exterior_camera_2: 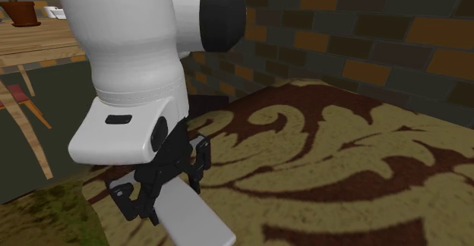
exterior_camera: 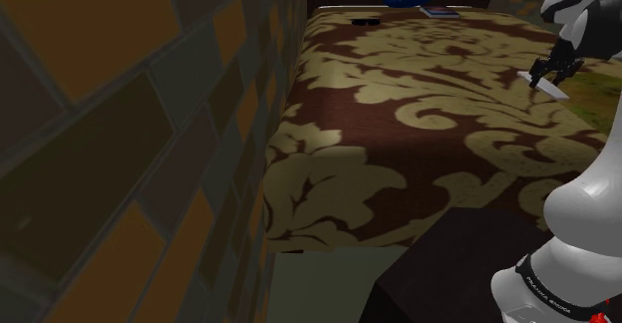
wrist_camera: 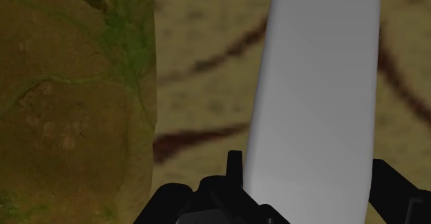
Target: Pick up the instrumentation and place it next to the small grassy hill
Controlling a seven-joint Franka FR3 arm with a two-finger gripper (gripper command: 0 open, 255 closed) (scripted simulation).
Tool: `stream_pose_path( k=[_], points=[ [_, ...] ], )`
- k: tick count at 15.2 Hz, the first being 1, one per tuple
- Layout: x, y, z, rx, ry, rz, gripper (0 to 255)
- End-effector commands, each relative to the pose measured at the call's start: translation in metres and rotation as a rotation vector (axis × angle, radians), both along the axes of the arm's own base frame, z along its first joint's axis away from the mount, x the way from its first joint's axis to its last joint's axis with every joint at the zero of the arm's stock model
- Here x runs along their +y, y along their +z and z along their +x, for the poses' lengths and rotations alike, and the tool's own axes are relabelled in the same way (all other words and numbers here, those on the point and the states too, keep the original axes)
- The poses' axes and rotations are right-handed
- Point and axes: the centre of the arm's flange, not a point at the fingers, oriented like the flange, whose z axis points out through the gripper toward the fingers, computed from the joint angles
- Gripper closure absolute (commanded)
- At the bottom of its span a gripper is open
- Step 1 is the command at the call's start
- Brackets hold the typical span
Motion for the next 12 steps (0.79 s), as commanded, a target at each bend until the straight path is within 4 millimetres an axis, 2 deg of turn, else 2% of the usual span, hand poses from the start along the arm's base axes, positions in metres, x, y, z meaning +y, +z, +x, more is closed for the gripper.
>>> stream_pose_path(
  k=[1, 11, 12],
  points=[
    [0.0, -0.01, 0.0, 0.0, 0.0, -0.001, 255],
    [0.0, -0.064, 0.0, 0.0, 0.0, -0.001, 255],
    [0.0, -0.064, 0.0, 0.0, 0.0, -0.001, 255]
  ],
)
